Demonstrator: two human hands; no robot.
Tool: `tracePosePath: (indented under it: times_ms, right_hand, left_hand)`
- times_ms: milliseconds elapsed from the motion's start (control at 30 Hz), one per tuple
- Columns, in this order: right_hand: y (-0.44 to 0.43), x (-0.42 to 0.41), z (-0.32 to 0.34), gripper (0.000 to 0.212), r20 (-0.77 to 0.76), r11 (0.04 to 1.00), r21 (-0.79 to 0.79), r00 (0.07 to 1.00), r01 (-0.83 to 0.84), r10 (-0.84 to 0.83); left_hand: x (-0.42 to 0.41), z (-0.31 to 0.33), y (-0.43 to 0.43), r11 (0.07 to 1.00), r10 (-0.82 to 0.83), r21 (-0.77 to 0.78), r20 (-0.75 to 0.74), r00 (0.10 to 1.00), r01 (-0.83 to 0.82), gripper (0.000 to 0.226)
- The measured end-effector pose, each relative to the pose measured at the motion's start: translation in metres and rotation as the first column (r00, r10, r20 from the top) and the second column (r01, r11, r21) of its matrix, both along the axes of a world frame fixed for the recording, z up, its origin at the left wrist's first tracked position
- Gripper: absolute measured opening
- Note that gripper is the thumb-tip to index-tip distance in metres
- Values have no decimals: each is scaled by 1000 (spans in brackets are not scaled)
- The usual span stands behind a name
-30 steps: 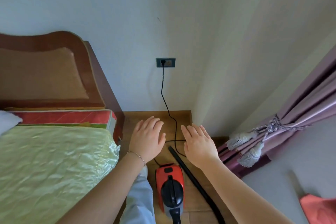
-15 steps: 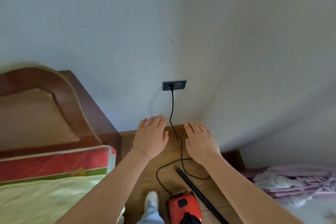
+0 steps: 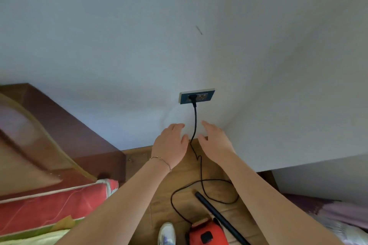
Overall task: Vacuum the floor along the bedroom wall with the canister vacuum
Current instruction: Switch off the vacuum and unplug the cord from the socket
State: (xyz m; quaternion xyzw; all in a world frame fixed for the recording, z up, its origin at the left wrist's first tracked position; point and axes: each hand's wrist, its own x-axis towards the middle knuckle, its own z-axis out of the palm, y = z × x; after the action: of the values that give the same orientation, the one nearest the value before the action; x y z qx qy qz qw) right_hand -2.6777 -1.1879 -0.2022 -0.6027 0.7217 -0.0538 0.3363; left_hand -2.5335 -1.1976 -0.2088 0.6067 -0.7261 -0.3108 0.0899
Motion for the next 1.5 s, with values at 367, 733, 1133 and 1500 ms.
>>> tracePosePath:
  times_ms: [367,733,1133,1500]
  right_hand:
    - [-84,2,-53,33,447,839,127,724,529,-525]
    - [-109,16,-66,22,699,753,342,383,562,-603]
    - [-102,18,-69,22,735,766,300,374,569,-566]
    - [-102,18,-70,22,747,767,304,359,564,-560]
  left_hand:
    - [-53,-88,-42,911,236,409,-398,886,-59,38]
    - [-61,-128,12,901,337,424,-555,761,-90,50]
    - [-67,-111,53,833,531,529,-685,498,-161,58]
    - [-68,-94,58,847,504,500,-648,570,-180,60]
